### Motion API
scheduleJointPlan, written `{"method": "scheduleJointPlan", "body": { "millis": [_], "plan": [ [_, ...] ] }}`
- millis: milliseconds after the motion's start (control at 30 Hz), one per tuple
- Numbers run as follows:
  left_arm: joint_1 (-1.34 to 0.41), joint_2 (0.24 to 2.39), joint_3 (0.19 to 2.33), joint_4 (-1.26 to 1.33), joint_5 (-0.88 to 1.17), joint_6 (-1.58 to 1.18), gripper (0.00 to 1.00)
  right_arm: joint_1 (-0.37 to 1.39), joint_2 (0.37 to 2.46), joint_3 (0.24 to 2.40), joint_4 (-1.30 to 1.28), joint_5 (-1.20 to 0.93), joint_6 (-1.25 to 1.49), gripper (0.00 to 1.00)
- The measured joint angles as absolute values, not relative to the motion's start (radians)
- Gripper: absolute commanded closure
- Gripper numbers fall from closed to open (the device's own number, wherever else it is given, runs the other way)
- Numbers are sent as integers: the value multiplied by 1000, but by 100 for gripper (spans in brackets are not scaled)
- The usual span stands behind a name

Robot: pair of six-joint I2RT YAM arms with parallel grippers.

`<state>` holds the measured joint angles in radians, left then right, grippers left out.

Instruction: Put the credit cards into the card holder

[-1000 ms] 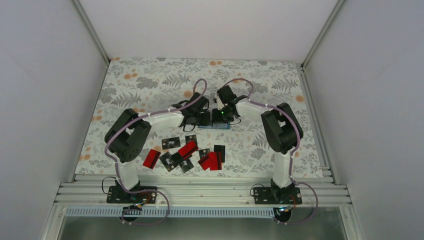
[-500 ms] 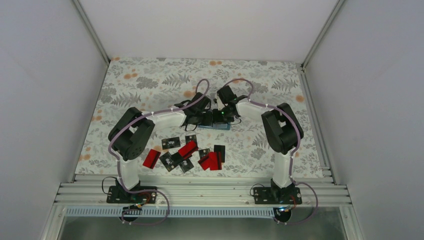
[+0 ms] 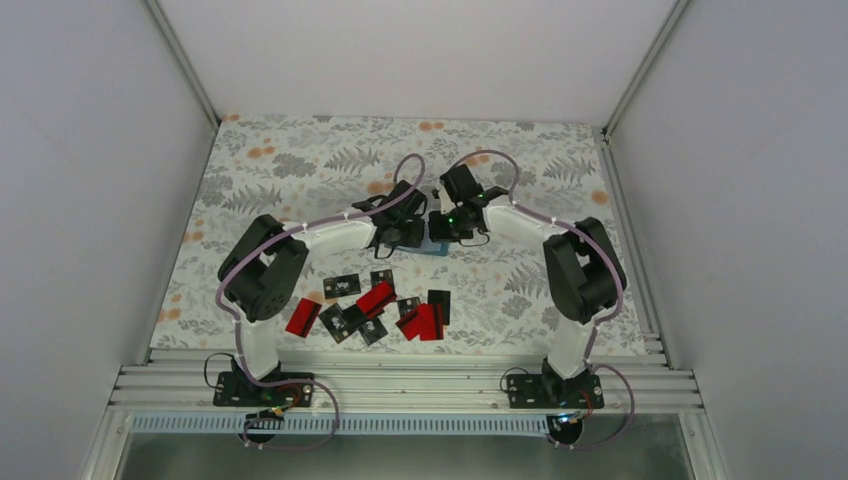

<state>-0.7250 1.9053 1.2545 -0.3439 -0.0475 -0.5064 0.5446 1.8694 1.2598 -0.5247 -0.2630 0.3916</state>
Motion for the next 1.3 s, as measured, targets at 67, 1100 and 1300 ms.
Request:
{"method": "scheduleJointPlan", "body": {
  "millis": [67,1100,1300],
  "plan": [
    [-725,1905,1267,-373,-75,-496,98,542,1840,1256,-529,-258,396,96],
    [-847,2077,1520,-598,-203,-452,53,400,1649,1044,-490,-229,456,96],
    [-840,2019,1441,-462,-7,-448,52,392,1602,1028,-480,-237,463,95]
  ]
}}
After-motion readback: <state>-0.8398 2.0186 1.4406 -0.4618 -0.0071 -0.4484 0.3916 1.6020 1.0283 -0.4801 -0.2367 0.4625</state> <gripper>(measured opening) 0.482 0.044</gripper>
